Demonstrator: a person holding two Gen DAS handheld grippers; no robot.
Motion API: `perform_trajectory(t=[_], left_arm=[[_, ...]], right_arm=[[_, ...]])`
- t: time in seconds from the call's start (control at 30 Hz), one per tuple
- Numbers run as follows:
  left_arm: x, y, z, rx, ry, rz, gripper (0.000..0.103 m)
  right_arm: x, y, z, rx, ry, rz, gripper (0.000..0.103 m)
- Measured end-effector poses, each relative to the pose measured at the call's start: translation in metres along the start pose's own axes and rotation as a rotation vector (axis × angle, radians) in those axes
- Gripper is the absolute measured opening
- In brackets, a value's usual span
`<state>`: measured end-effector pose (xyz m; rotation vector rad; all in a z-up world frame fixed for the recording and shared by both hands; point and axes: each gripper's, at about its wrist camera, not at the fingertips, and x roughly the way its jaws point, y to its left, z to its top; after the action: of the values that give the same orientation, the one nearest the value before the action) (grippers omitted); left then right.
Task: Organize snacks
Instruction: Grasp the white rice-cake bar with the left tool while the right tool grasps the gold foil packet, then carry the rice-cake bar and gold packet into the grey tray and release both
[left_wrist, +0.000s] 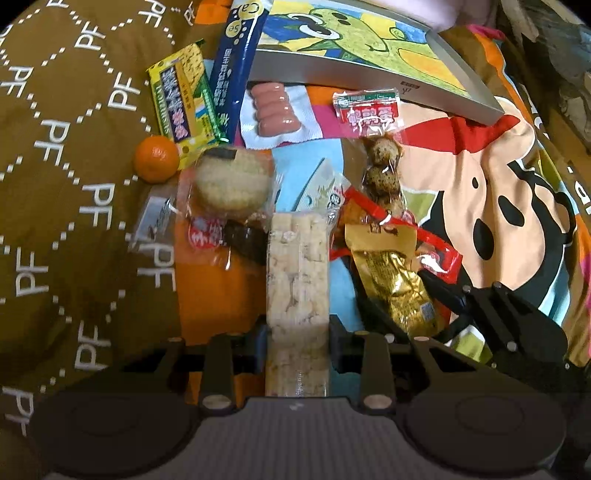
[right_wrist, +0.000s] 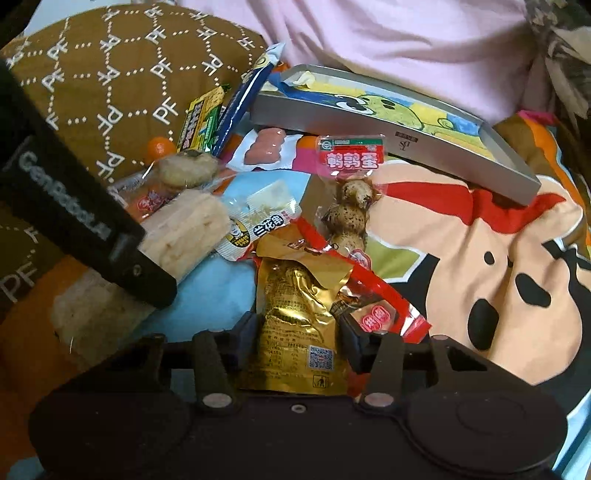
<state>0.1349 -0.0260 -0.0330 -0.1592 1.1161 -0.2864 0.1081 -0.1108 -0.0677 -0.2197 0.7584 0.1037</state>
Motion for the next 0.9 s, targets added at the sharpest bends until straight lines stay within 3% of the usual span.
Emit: perform_trajectory(t=[0.2,0.37,0.53,0.73,0.9], left_arm=[[-0.016,0.002,-0.008,-0.022,-0.049,-0.021,0.035],[-0.029,0.005,-0.02,-0.061,-0.096,-0.044,0.035],[-0.043,0.006,-0.022,-0.05,-0.137,-0.03,0.035],[-0.058,0.006,0.0,-0.093,-0.212,0.062,0.035],[-0.07,-0.003,0.039,-0.074,-0.269,0.082,0.036]], right_arm=[[-0.024,0.011,-0.011,-0.08,-0.026,-0.014,0.043],[-0.049,0.024,-0.019,-0.206,-0.083,-0.071,0.043],[-0.066,0.02,-0.02,-0.243,-0.153,-0.126,0.043],[-0.08,-0.003,0.003,-0.259,-0.242,-0.168,0.043],[-0.076,-0.036,0.045,-0.249,-0.291,-0.173,0.043]])
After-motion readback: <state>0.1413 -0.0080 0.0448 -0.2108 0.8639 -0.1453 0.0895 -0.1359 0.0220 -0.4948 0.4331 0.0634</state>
